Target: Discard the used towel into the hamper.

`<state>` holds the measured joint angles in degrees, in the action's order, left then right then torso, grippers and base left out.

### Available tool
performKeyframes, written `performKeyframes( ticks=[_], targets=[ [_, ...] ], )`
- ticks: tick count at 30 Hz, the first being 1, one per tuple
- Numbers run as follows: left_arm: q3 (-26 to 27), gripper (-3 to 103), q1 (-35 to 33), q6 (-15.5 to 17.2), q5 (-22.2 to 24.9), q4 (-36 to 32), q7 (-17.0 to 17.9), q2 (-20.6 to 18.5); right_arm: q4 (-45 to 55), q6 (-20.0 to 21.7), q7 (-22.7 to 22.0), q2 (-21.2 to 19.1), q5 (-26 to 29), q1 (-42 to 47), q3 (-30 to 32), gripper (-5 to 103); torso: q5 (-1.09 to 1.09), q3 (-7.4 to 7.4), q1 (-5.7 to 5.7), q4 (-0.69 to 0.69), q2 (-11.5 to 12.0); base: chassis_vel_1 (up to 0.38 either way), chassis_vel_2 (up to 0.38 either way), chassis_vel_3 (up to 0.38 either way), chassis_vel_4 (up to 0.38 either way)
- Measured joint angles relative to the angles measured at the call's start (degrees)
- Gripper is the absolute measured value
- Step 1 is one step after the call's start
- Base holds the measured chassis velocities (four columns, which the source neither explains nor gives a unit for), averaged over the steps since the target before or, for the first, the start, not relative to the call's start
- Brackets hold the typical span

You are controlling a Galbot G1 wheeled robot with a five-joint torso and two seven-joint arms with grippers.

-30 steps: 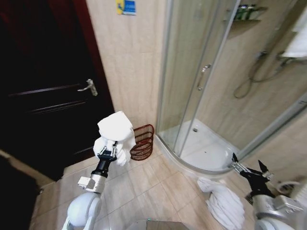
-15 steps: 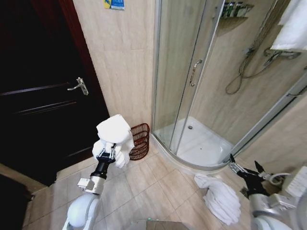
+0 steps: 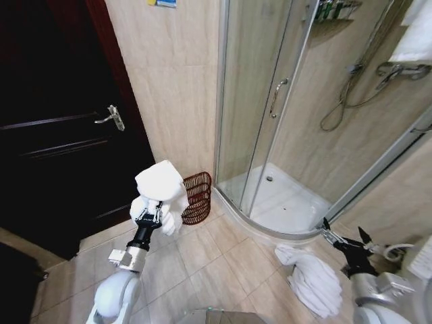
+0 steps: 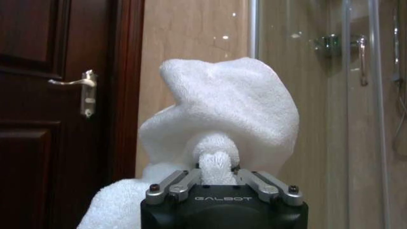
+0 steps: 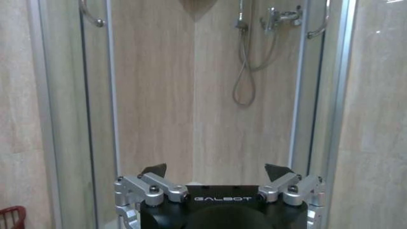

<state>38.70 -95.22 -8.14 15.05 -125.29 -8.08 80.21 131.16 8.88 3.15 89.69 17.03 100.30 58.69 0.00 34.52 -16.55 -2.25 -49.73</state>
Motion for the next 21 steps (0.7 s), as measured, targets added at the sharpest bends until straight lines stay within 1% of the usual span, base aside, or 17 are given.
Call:
performKeyframes(
  ticks=[7, 8, 10, 11, 14, 15, 16, 17, 18, 21],
  targets=[
    [1.1, 14, 0.0, -0.2, 0.4, 1.4, 0.1, -0.9, 0.2, -0.2, 1.6, 0.1, -0.6, 0.5, -0.5, 100, 0.00, -1.10, 0.86, 0.00, 2.0, 0.000, 0.000, 0.000, 0.000],
    [1.1, 14, 0.0, -0.2, 0.4, 1.4, 0.1, -0.9, 0.2, -0.2, 1.6, 0.1, -0.6, 0.5, -0.5, 100, 0.00, -1.10, 0.86, 0.00, 2.0, 0.000, 0.000, 0.000, 0.000],
    [1.3, 14, -0.3, -0.5, 0.4, 1.9, 0.1, -1.2, 0.7, -0.3, 3.9, -0.6, 0.2, 1.3, -0.5, 100, 0.00, -1.51, 1.18, 0.00, 2.7, 0.000, 0.000, 0.000, 0.000],
    [1.3, 14, -0.3, -0.5, 0.4, 1.9, 0.1, -1.2, 0.7, -0.3, 3.9, -0.6, 0.2, 1.3, -0.5, 100, 0.00, -1.51, 1.18, 0.00, 2.7, 0.000, 0.000, 0.000, 0.000],
    [1.5, 14, -0.5, -0.7, 0.6, 1.9, 0.1, -1.3, 0.2, -2.3, 10.9, -3.7, 2.5, 2.9, 0.1, 100, 0.00, -2.15, 1.65, 0.00, 3.8, 0.000, 0.000, 0.000, 0.000],
    [1.5, 14, -0.5, -0.7, 0.6, 1.9, 0.1, -1.3, 0.2, -2.3, 10.9, -3.7, 2.5, 2.9, 0.1, 100, 0.00, -2.15, 1.65, 0.00, 3.8, 0.000, 0.000, 0.000, 0.000],
    [1.7, 14, -0.6, -0.7, 0.7, 1.9, 0.1, -1.4, 0.0, -2.8, 12.1, -5.0, 2.9, 3.3, 0.2, 100, 0.01, -2.31, 1.79, 0.00, 4.1, 0.000, 0.000, 0.000, 0.000],
    [1.8, 14, -0.6, -0.7, 0.8, 1.9, 0.1, -1.5, -0.1, -3.3, 12.3, -6.3, 3.6, 3.6, 0.1, 100, 0.01, -2.50, 1.95, 0.00, 4.4, 0.000, 0.000, 0.000, 0.000],
    [1.8, 14, -0.6, -0.7, 0.8, 1.9, 0.1, -1.5, -0.1, -3.3, 12.3, -6.3, 3.6, 3.6, 0.1, 100, 0.01, -2.50, 1.95, 0.00, 4.4, 0.000, 0.000, 0.000, 0.000],
    [1.9, 14, -0.5, -0.7, 0.9, 2.0, 0.1, -1.7, 0.8, -3.6, 10.4, -9.3, 5.1, 4.4, -1.5, 100, 0.01, -3.11, 2.38, -0.01, 5.5, 0.000, 0.000, 0.000, 0.000]
  ],
)
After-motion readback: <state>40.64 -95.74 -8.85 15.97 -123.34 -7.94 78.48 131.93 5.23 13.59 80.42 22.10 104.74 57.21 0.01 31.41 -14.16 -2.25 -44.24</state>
